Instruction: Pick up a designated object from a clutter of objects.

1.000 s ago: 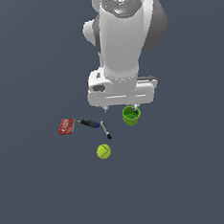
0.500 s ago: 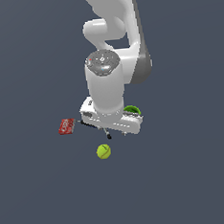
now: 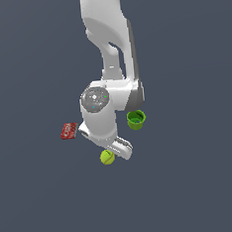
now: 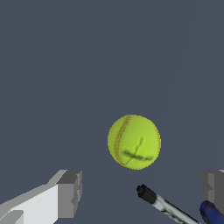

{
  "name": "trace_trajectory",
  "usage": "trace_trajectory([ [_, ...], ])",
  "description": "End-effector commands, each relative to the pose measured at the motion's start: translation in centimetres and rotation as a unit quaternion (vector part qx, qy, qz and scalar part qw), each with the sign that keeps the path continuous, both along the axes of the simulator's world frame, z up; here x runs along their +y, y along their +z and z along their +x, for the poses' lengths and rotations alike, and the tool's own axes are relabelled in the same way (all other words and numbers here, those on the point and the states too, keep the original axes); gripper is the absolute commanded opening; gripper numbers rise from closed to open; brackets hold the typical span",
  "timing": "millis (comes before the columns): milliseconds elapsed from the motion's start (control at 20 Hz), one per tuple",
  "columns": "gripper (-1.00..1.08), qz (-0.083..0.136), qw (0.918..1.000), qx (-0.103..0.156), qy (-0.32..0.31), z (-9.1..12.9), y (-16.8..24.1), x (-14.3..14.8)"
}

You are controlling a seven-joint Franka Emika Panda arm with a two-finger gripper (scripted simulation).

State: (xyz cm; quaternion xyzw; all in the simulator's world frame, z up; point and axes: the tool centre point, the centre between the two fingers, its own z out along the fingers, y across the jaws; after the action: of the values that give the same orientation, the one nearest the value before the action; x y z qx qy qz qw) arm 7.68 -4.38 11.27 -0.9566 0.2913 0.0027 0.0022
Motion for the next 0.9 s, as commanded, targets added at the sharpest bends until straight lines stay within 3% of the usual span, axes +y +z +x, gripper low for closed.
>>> trace_trajectory([
  [0, 1.0, -0.001, 0.9998, -0.001, -0.019, 0.2, -1.1, -0.6],
  [500, 1.0, -0.003, 0.9994, -0.001, -0.034, 0.3, -2.4, -1.1],
  [850, 1.0, -0.003, 0.9994, -0.002, -0.035, 0.2, -5.6, -1.1],
])
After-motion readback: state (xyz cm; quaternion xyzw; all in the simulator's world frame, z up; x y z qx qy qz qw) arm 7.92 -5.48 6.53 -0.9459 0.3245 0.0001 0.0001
